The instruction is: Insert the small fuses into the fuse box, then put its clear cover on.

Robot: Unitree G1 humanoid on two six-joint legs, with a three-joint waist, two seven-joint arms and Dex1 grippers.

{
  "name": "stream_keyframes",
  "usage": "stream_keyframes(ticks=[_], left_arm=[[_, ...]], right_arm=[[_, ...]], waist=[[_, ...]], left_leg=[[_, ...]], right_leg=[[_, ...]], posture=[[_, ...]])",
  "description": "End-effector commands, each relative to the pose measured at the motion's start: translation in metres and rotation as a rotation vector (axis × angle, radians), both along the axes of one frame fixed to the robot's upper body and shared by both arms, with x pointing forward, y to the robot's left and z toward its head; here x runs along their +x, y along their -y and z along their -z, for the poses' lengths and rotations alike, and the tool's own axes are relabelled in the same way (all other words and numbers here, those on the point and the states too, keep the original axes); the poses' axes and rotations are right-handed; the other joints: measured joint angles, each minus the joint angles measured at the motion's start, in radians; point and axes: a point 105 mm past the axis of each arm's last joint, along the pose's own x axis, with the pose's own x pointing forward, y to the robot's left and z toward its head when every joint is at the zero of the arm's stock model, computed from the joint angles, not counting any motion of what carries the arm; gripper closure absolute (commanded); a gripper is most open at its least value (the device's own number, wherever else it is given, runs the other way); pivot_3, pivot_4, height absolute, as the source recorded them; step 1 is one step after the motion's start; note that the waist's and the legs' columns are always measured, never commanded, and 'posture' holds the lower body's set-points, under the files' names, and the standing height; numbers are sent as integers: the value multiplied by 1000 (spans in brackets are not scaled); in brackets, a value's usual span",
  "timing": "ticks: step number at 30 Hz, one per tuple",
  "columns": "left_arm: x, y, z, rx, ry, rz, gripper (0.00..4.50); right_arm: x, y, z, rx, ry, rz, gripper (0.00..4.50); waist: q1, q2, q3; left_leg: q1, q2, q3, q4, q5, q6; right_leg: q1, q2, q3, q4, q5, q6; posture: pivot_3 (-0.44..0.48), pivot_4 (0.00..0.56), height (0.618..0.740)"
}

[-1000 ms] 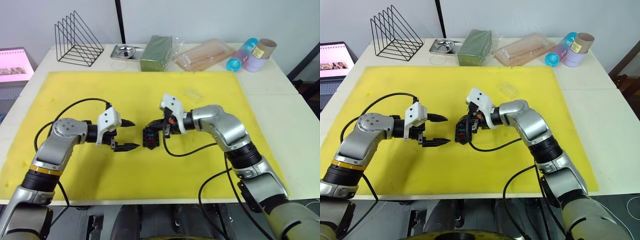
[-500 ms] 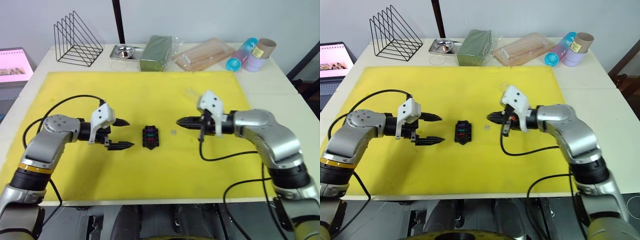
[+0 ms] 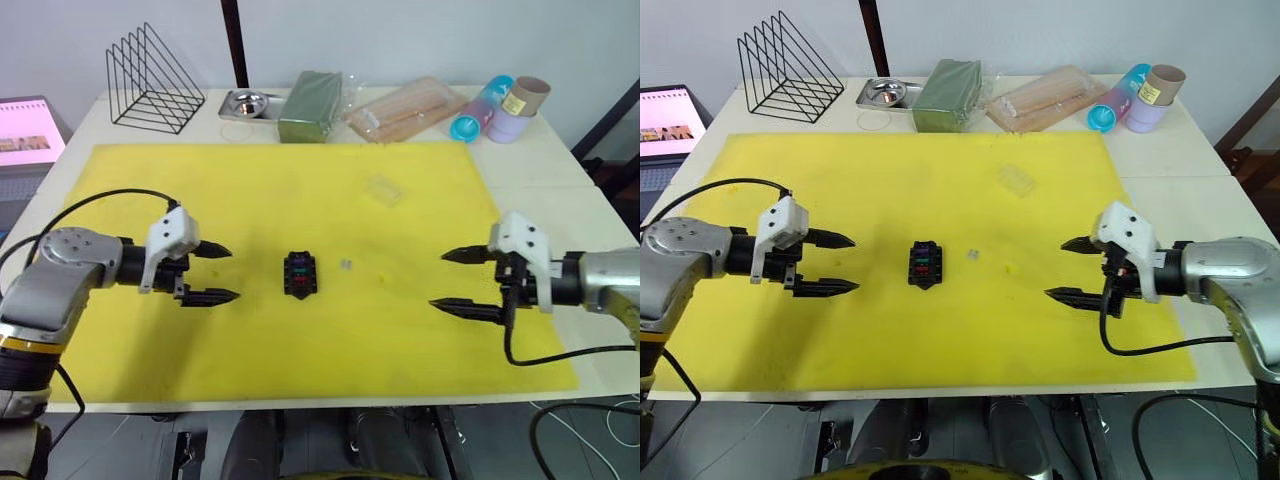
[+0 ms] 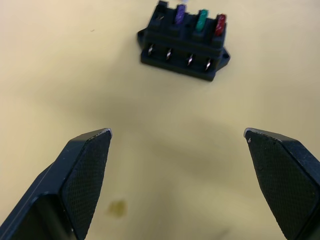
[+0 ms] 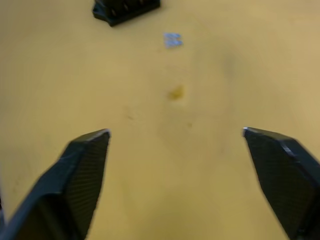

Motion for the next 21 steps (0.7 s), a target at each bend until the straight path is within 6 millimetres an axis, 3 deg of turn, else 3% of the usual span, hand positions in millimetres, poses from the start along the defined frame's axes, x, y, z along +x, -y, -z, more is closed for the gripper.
stream_keyframes(ticks=[1,4,10,14,21], left_arm=[[2,-6,-13,5,53,2,0],[3,-7,-14,4,59,1,0],[6,3,-11,-6,83,24,0],[3,25,-9,-31,91,98,0],[4,36,-6,-32,92,129,0]], right_arm=[[-1,11,-15,-15,58,18,21],[-2,13,-16,-19,55,30,21],[2,-1,-16,31,25,10,21],[26,-40,-12,213,-201,44,21],[48,-84,-7,287,-443,11,21]], waist=[[2,0,0],[2,0,0],[1,0,0],[-6,0,0],[-3,0,1]], left_leg=[[0,0,0,0,0,0],[0,0,0,0,0,0],[0,0,0,0,0,0],[1,0,0,1,0,0],[-1,0,0,0,0,0]], right_leg=[[0,0,0,0,0,0],[0,0,0,0,0,0],[0,0,1,0,0,0],[1,0,2,0,0,0],[-1,0,2,1,0,0]], posture=[[0,150,740],[0,150,740],[0,150,740],[0,150,740],[0,150,740]])
